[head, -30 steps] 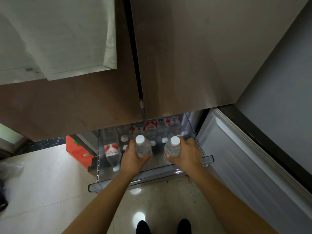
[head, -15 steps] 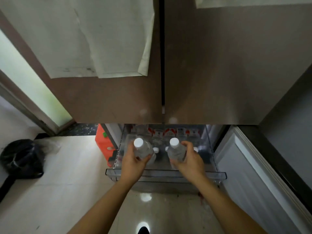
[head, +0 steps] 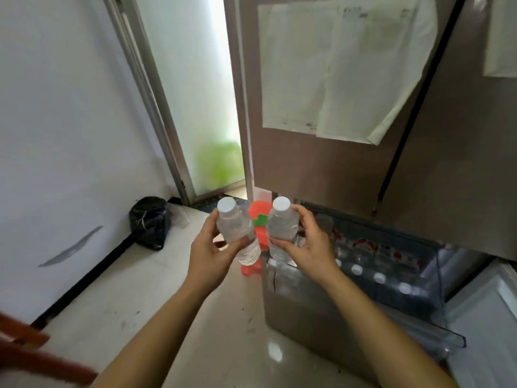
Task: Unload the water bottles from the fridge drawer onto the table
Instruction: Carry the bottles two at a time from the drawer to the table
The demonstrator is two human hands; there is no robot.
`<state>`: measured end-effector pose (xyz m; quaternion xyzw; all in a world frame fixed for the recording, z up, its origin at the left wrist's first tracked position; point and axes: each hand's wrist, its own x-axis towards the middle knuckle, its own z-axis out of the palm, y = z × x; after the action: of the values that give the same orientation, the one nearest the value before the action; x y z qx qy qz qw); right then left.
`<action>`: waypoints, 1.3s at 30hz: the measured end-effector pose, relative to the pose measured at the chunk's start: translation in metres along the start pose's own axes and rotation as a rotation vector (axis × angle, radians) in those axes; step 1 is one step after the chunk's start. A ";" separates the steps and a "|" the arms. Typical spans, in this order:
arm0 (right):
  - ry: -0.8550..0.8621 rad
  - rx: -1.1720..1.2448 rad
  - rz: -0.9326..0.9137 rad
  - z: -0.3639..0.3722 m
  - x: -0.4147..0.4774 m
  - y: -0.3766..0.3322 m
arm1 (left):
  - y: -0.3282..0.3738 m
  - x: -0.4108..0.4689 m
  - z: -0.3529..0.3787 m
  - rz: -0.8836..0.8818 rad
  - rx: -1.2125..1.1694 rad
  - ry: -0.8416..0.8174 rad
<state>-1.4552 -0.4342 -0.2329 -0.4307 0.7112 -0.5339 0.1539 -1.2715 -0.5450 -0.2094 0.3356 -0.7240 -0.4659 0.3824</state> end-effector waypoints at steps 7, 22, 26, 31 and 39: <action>-0.225 0.114 -0.140 0.154 -0.033 -0.103 | -0.022 -0.058 -0.193 -0.027 0.011 0.155; -0.805 0.195 -0.397 0.547 -0.117 -0.295 | -0.090 -0.204 -0.584 -0.219 0.243 0.664; -0.968 0.215 -0.454 0.663 -0.134 -0.330 | -0.127 -0.223 -0.668 -0.294 0.294 0.779; -1.103 0.227 -0.551 0.798 -0.134 -0.364 | -0.172 -0.212 -0.765 -0.340 0.339 0.848; -1.210 0.240 -0.645 0.964 -0.104 -0.437 | -0.220 -0.177 -0.912 -0.409 0.362 0.924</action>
<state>-0.5441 -0.9835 -0.2372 -0.8223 0.2732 -0.2938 0.4036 -0.3676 -0.8516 -0.2075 0.7004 -0.4690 -0.2024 0.4985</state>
